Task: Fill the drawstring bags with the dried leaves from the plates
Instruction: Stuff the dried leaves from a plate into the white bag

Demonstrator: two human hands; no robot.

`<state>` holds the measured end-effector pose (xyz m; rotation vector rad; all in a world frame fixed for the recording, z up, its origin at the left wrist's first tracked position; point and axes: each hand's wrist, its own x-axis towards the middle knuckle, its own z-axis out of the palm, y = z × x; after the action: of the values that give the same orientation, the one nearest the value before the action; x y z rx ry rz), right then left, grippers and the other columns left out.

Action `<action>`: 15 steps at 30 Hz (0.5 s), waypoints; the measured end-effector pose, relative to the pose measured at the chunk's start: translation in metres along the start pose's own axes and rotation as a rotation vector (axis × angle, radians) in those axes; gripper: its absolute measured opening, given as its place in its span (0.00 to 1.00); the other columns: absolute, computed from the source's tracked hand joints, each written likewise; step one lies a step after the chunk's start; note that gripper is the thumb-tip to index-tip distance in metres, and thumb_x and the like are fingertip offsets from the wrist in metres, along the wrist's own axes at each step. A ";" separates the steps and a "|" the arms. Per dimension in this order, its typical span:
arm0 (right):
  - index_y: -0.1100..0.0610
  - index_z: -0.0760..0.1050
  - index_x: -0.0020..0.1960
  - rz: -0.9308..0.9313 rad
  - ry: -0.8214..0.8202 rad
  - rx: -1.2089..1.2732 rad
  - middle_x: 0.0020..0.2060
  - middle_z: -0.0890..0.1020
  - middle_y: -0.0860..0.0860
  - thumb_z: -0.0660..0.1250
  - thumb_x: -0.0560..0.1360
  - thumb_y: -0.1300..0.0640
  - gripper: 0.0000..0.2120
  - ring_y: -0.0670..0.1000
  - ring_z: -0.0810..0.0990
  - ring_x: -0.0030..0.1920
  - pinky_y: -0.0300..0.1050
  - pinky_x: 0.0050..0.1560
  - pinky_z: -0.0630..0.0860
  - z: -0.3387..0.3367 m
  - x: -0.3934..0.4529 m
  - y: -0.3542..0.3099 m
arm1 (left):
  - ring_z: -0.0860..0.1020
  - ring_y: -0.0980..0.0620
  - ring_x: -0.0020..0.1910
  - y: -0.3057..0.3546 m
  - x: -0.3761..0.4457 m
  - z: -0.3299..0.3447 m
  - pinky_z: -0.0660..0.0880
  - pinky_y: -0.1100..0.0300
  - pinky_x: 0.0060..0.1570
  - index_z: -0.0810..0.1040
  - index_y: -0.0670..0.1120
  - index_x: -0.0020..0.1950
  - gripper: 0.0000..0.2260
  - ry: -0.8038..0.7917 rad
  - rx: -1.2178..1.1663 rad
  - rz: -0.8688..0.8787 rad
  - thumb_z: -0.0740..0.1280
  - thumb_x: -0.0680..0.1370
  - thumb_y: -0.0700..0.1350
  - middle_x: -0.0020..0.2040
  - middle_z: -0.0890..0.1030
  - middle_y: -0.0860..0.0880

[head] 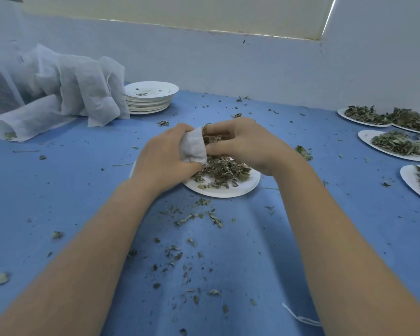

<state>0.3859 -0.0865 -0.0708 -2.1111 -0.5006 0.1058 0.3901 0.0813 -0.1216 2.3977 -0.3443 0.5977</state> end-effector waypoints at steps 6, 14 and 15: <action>0.64 0.76 0.54 0.060 -0.088 0.608 0.48 0.80 0.55 0.57 0.77 0.72 0.12 0.49 0.79 0.48 0.36 0.47 0.78 -0.003 -0.002 0.008 | 0.72 0.51 0.42 -0.001 0.000 0.000 0.66 0.58 0.40 0.73 0.51 0.56 0.19 0.017 0.007 -0.028 0.70 0.66 0.49 0.44 0.74 0.54; 0.56 0.80 0.45 0.034 0.245 0.285 0.43 0.82 0.51 0.73 0.70 0.64 0.07 0.47 0.81 0.41 0.37 0.46 0.80 0.013 0.002 0.014 | 0.73 0.50 0.44 0.001 -0.001 0.001 0.69 0.56 0.43 0.73 0.50 0.57 0.20 0.018 0.015 -0.023 0.70 0.66 0.52 0.45 0.75 0.54; 0.53 0.80 0.42 0.028 0.282 0.250 0.42 0.83 0.49 0.74 0.69 0.63 0.06 0.45 0.81 0.39 0.36 0.44 0.79 0.014 0.003 0.014 | 0.73 0.51 0.44 0.002 -0.001 0.001 0.69 0.57 0.43 0.73 0.50 0.57 0.21 0.014 0.017 -0.019 0.70 0.66 0.52 0.45 0.75 0.54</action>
<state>0.3892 -0.0809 -0.0896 -1.8500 -0.2732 -0.1075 0.3891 0.0792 -0.1215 2.4092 -0.3110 0.6112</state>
